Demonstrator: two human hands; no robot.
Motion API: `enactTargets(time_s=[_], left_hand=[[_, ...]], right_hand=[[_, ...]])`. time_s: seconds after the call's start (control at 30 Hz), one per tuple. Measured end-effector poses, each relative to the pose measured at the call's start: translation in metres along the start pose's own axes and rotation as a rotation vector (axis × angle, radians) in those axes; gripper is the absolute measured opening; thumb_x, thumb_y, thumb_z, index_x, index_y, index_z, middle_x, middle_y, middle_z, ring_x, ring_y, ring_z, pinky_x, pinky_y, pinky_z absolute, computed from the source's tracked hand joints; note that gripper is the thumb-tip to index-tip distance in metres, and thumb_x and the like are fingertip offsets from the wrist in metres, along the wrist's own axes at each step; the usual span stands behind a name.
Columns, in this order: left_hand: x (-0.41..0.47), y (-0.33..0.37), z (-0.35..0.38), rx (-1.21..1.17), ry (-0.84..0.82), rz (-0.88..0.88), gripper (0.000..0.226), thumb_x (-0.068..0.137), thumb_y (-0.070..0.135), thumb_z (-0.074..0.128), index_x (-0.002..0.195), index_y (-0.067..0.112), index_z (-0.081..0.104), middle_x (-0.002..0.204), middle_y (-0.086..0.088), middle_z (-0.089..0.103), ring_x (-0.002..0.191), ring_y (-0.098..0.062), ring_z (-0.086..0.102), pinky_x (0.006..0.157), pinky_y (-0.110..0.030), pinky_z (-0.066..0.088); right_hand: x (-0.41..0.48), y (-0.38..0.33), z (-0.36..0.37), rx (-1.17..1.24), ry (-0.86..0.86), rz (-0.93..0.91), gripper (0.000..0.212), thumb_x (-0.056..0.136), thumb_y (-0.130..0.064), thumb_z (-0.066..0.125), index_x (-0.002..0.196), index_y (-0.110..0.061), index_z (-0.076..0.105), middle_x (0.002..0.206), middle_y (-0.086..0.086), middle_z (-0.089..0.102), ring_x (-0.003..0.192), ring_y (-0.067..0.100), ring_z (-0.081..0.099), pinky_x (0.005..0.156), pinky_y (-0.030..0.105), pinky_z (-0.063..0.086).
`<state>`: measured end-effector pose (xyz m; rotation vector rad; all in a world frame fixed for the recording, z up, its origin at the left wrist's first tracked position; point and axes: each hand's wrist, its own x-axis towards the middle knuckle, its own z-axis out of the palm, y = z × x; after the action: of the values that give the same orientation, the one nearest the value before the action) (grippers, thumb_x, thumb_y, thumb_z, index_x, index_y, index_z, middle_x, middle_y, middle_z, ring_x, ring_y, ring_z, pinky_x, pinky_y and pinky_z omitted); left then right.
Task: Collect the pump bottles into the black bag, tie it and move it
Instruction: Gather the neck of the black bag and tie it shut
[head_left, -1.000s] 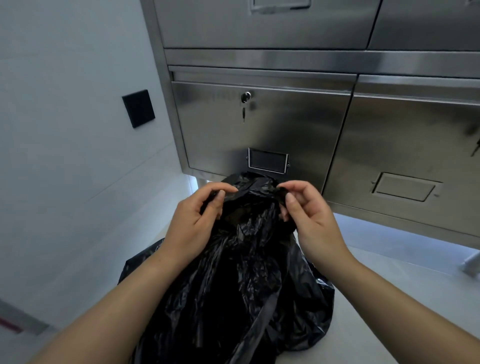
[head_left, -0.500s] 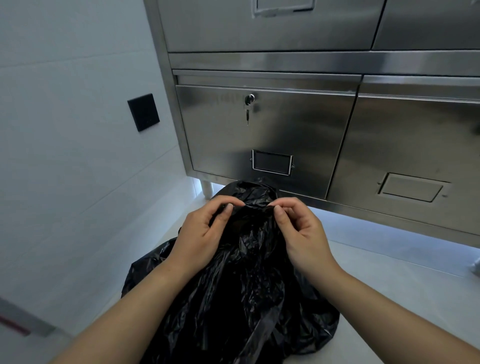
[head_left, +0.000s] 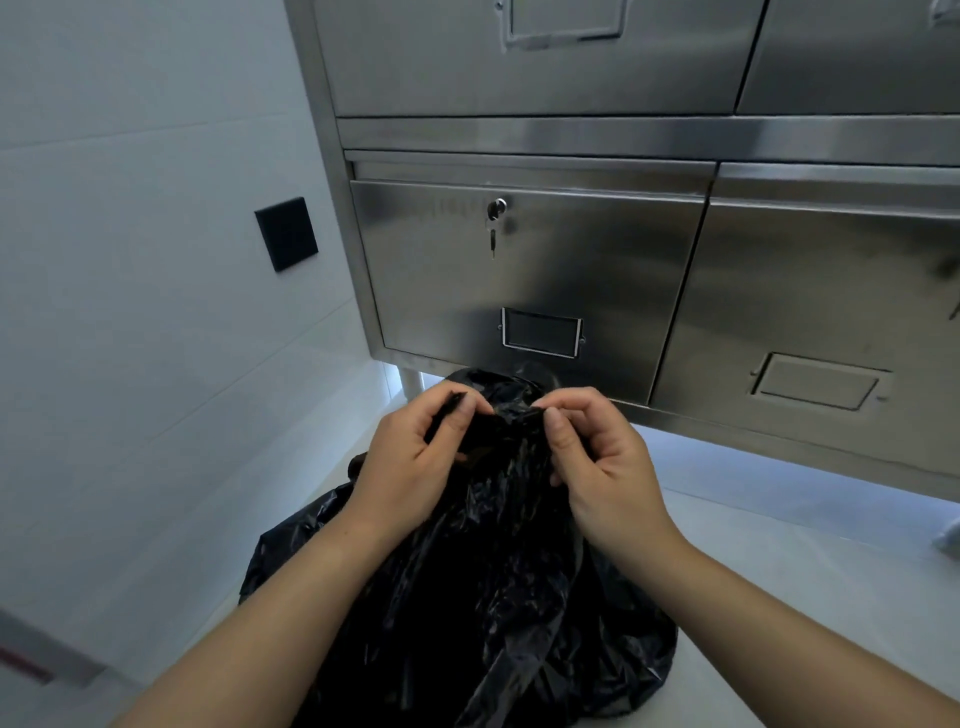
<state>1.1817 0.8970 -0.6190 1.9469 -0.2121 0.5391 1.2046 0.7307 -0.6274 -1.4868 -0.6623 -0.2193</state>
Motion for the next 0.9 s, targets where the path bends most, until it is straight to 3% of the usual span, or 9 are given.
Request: enactTargets(time_s=[0.23,0.4,0.57,0.63,0.7,0.77,0.87,0.9], left_hand=[[-0.004,-0.007,-0.003,0.12,-0.043,0.05,0.018,0.093,0.04,0.044,0.089,0.039,0.062,0.088,0.022,0.066,0.086,0.0,0.062,0.073,-0.006,0.041],[-0.005,-0.01,-0.001,0.144,-0.025,0.052,0.018,0.093,0.041,0.043,0.088,0.04,0.061,0.086,0.017,0.067,0.079,-0.006,0.062,0.068,-0.01,0.044],[-0.015,-0.025,-0.007,0.257,-0.041,0.068,0.017,0.09,0.042,0.043,0.086,0.037,0.059,0.079,0.002,0.065,0.068,-0.019,0.058,0.067,-0.03,0.045],[-0.021,-0.035,-0.014,0.256,-0.049,0.057,0.016,0.09,0.039,0.043,0.084,0.037,0.058,0.08,0.007,0.064,0.069,-0.012,0.058,0.067,-0.025,0.045],[-0.025,-0.047,-0.027,0.244,-0.013,0.031,0.017,0.089,0.041,0.043,0.081,0.037,0.058,0.074,0.017,0.061,0.064,-0.002,0.054,0.062,-0.015,0.04],[-0.027,-0.057,-0.039,0.221,0.029,-0.032,0.018,0.088,0.042,0.043,0.081,0.037,0.058,0.06,0.017,0.053,0.049,-0.003,0.039,0.051,-0.019,0.032],[-0.027,-0.058,-0.043,0.214,0.03,-0.073,0.019,0.089,0.041,0.043,0.08,0.038,0.059,0.054,0.015,0.047,0.047,-0.005,0.031,0.047,-0.022,0.026],[-0.024,-0.054,-0.039,0.194,0.024,-0.074,0.019,0.089,0.042,0.043,0.08,0.038,0.06,0.054,0.015,0.047,0.047,-0.005,0.031,0.047,-0.021,0.027]], right_hand=[[-0.003,0.008,0.0,0.003,-0.042,0.041,0.013,0.092,-0.018,0.054,0.091,-0.028,0.062,0.087,-0.015,0.067,0.088,0.006,0.064,0.08,0.017,0.046],[0.003,0.013,-0.009,-0.086,0.015,-0.009,0.012,0.092,-0.018,0.054,0.089,-0.029,0.059,0.082,-0.02,0.064,0.083,0.0,0.061,0.076,0.011,0.044],[-0.01,0.027,-0.013,-0.227,-0.044,-0.012,0.015,0.091,-0.02,0.053,0.086,-0.033,0.057,0.078,-0.014,0.062,0.077,0.003,0.061,0.073,0.017,0.046],[-0.014,0.034,-0.024,-0.227,-0.027,0.038,0.016,0.091,-0.016,0.053,0.085,-0.031,0.057,0.077,-0.015,0.061,0.075,0.0,0.059,0.073,0.014,0.044],[-0.015,0.04,-0.043,-0.215,0.03,0.082,0.02,0.093,-0.011,0.054,0.084,-0.029,0.057,0.069,-0.019,0.06,0.062,-0.002,0.055,0.062,0.007,0.038],[-0.016,0.043,-0.064,-0.198,0.088,0.137,0.023,0.094,-0.011,0.053,0.082,-0.03,0.057,0.055,-0.014,0.054,0.044,0.001,0.041,0.048,0.009,0.031],[-0.016,0.042,-0.077,-0.216,0.129,0.155,0.022,0.094,-0.017,0.053,0.082,-0.035,0.058,0.058,0.007,0.055,0.046,0.008,0.037,0.047,0.019,0.032],[-0.014,0.039,-0.077,-0.207,0.141,0.131,0.022,0.095,-0.018,0.053,0.083,-0.035,0.058,0.062,0.004,0.057,0.05,0.007,0.042,0.05,0.017,0.035]])
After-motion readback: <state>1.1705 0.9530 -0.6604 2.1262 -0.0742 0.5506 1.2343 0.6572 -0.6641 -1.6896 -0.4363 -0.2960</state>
